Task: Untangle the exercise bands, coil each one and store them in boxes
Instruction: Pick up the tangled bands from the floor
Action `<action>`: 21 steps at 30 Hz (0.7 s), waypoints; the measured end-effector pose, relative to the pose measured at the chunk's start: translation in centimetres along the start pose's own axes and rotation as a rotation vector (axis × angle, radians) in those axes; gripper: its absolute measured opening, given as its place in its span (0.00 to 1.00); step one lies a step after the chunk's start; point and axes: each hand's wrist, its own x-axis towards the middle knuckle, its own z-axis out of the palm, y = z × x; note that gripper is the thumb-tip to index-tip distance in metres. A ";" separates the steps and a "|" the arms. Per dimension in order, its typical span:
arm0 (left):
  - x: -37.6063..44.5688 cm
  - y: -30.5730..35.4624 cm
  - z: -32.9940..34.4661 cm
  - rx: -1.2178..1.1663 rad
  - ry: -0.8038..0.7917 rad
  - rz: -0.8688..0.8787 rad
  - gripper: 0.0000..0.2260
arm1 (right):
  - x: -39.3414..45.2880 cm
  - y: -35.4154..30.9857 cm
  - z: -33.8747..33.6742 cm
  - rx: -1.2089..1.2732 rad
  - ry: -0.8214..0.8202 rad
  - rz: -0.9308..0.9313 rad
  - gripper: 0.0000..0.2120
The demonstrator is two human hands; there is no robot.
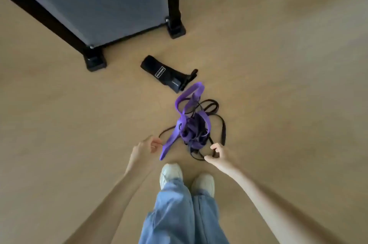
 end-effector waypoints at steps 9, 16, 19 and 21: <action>16.6 -11.6 12.8 -0.029 0.165 -0.010 0.08 | 23.8 4.6 13.7 0.615 0.290 0.241 0.44; 9.3 -4.0 5.4 0.300 -0.171 0.110 0.48 | 9.5 -1.5 3.4 1.263 -0.072 0.336 0.11; 4.7 2.8 0.9 0.526 -0.338 0.161 0.55 | -1.5 -5.0 -5.2 1.308 -0.466 0.183 0.09; 1.3 8.2 -1.4 0.347 -0.362 0.281 0.49 | -7.9 -7.0 -10.1 1.297 -0.585 0.033 0.06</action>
